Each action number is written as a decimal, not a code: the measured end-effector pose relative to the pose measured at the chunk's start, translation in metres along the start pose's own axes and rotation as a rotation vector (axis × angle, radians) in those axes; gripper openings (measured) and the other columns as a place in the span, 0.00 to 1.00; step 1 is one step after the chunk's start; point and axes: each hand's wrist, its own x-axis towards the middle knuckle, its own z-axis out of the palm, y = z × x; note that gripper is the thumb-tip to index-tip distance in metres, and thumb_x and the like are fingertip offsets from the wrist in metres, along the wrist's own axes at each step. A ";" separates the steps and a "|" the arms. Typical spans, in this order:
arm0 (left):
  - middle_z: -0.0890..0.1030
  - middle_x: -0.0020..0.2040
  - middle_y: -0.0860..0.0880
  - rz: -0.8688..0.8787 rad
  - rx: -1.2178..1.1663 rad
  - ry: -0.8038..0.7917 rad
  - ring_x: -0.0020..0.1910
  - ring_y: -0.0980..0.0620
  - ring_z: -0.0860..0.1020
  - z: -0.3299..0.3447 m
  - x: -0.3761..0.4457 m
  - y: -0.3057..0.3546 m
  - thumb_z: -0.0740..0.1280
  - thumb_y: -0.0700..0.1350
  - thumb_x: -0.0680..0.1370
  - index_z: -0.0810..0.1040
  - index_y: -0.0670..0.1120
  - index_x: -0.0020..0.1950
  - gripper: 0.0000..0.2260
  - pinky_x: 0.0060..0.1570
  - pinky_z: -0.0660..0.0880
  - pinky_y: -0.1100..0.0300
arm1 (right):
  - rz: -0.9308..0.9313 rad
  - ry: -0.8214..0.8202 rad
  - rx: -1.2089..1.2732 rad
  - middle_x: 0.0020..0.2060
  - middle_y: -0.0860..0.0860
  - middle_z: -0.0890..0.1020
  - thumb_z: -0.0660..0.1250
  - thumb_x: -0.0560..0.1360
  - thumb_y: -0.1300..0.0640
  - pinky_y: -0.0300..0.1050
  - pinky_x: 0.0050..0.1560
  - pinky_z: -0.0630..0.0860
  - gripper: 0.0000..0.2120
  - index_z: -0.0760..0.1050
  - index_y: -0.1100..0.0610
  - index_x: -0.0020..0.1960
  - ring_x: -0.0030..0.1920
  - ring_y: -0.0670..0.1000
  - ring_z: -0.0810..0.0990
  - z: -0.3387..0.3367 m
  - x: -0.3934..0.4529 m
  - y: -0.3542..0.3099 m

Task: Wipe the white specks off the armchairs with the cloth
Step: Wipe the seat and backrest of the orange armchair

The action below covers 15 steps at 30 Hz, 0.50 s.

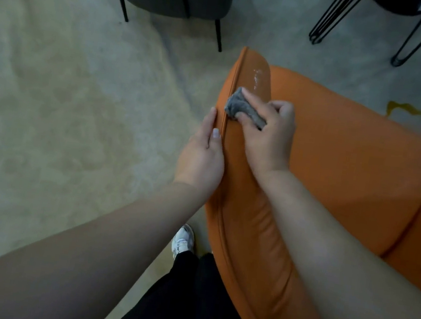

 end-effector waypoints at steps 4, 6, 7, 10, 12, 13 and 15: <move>0.69 0.73 0.52 -0.035 0.013 0.053 0.70 0.54 0.67 0.014 0.030 0.018 0.53 0.47 0.84 0.63 0.53 0.75 0.19 0.58 0.60 0.72 | -0.092 -0.041 0.074 0.48 0.52 0.68 0.68 0.72 0.51 0.49 0.59 0.73 0.22 0.72 0.46 0.65 0.50 0.56 0.74 -0.018 -0.038 0.012; 0.70 0.72 0.52 -0.034 0.024 0.094 0.68 0.54 0.69 0.018 0.038 0.019 0.53 0.47 0.84 0.65 0.54 0.75 0.19 0.55 0.60 0.74 | -0.075 -0.039 0.099 0.48 0.51 0.69 0.67 0.72 0.50 0.46 0.59 0.72 0.22 0.72 0.45 0.65 0.50 0.55 0.74 -0.020 -0.044 0.018; 0.70 0.71 0.53 -0.024 0.028 0.119 0.68 0.54 0.69 0.019 0.038 0.018 0.53 0.47 0.84 0.65 0.54 0.74 0.18 0.55 0.60 0.74 | -0.061 -0.026 0.100 0.48 0.51 0.69 0.67 0.71 0.49 0.46 0.59 0.72 0.22 0.72 0.45 0.65 0.50 0.55 0.74 -0.017 -0.038 0.018; 0.71 0.71 0.53 0.013 0.039 0.159 0.68 0.55 0.69 0.022 0.037 0.013 0.54 0.46 0.83 0.67 0.53 0.74 0.18 0.58 0.61 0.72 | 0.001 0.023 0.101 0.48 0.50 0.68 0.69 0.71 0.50 0.46 0.59 0.72 0.21 0.76 0.47 0.64 0.49 0.53 0.73 0.001 -0.004 0.017; 0.71 0.71 0.53 0.049 0.078 0.172 0.68 0.55 0.69 0.024 0.038 0.010 0.53 0.49 0.82 0.66 0.54 0.74 0.20 0.60 0.61 0.70 | 0.052 0.031 0.134 0.48 0.50 0.67 0.70 0.71 0.52 0.41 0.60 0.71 0.21 0.77 0.48 0.63 0.49 0.52 0.73 0.007 0.014 0.018; 0.71 0.71 0.53 0.059 0.105 0.170 0.68 0.55 0.69 0.025 0.037 0.009 0.52 0.52 0.80 0.66 0.54 0.74 0.22 0.60 0.62 0.69 | 0.046 0.026 0.145 0.48 0.50 0.67 0.70 0.71 0.52 0.41 0.60 0.71 0.21 0.77 0.47 0.64 0.49 0.52 0.73 0.006 0.014 0.018; 0.71 0.71 0.53 0.050 0.156 0.163 0.67 0.53 0.69 0.027 0.038 0.009 0.50 0.55 0.78 0.64 0.57 0.75 0.25 0.59 0.62 0.66 | -0.029 0.012 0.146 0.49 0.50 0.67 0.69 0.72 0.51 0.48 0.59 0.73 0.22 0.74 0.45 0.66 0.50 0.52 0.73 -0.001 0.001 0.019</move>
